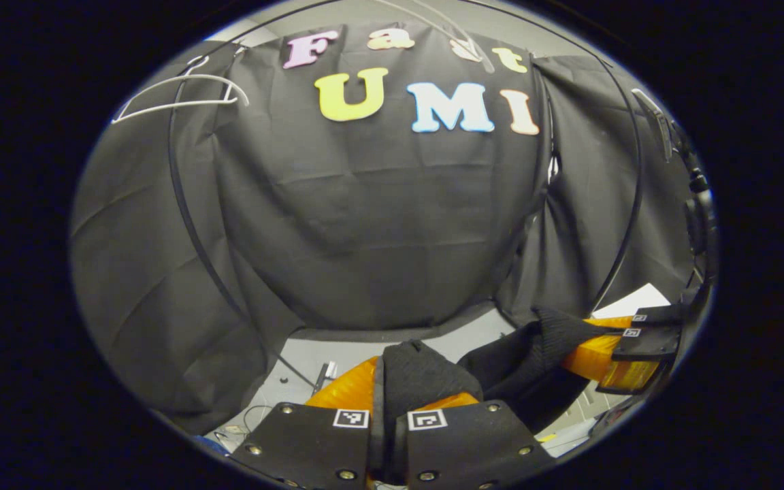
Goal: Grasp the clothes on the hanger with both hands and then place them into the laundry hamper below.
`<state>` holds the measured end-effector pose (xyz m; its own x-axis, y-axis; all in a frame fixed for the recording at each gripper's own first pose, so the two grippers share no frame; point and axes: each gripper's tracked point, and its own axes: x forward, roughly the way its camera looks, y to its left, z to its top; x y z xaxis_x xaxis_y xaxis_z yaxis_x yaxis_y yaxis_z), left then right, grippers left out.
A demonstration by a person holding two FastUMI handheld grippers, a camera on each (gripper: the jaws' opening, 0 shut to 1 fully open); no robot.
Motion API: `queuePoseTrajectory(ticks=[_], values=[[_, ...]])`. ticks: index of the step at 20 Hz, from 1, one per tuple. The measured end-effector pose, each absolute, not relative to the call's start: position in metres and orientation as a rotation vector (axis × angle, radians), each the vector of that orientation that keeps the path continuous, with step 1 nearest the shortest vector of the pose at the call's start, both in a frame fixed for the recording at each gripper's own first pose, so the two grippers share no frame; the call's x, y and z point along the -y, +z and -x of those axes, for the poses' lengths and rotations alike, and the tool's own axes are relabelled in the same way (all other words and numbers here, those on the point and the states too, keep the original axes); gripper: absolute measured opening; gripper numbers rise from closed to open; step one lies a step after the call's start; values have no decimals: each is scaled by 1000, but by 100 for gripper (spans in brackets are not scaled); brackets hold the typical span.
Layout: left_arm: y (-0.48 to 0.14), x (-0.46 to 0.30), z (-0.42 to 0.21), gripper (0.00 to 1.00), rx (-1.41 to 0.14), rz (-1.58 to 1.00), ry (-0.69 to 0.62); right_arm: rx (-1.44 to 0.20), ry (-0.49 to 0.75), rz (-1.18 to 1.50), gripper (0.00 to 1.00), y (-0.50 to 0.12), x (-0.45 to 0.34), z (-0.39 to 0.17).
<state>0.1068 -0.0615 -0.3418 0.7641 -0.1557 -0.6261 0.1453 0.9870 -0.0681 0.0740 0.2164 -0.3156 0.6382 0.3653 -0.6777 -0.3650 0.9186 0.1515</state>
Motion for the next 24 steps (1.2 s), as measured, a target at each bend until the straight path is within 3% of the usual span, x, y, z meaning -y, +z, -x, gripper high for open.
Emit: queuePoseTrajectory(ticks=[1,2,5,6,8,10,12,13,18,24], values=[[-348,58,-101,8,-705,15,-155,-795,407,10,13,-321,-213,-70],[-358,52,-95,8,-729,14,-154,-807,401,7,21,-326,-213,-67],[-387,31,-80,46,-785,-15,-150,-836,379,45,31,-336,-208,-59],[-394,26,-74,49,-799,-18,-149,-845,379,63,39,-339,-207,-55],[-407,22,-66,49,-832,-14,-147,-862,374,93,44,-347,-205,-47],[-419,22,-58,68,-871,-13,-144,-888,353,124,73,-356,-200,-42],[-430,19,-56,87,-900,-29,-136,-914,323,154,94,-360,-192,-37],[-432,16,-54,96,-914,-34,-133,-922,319,145,99,-360,-191,-36],[-426,2,-59,97,-906,-30,-115,-887,316,133,96,-347,-196,-46],[-405,4,-63,96,-860,-42,-142,-851,310,104,99,-332,-200,-42]])
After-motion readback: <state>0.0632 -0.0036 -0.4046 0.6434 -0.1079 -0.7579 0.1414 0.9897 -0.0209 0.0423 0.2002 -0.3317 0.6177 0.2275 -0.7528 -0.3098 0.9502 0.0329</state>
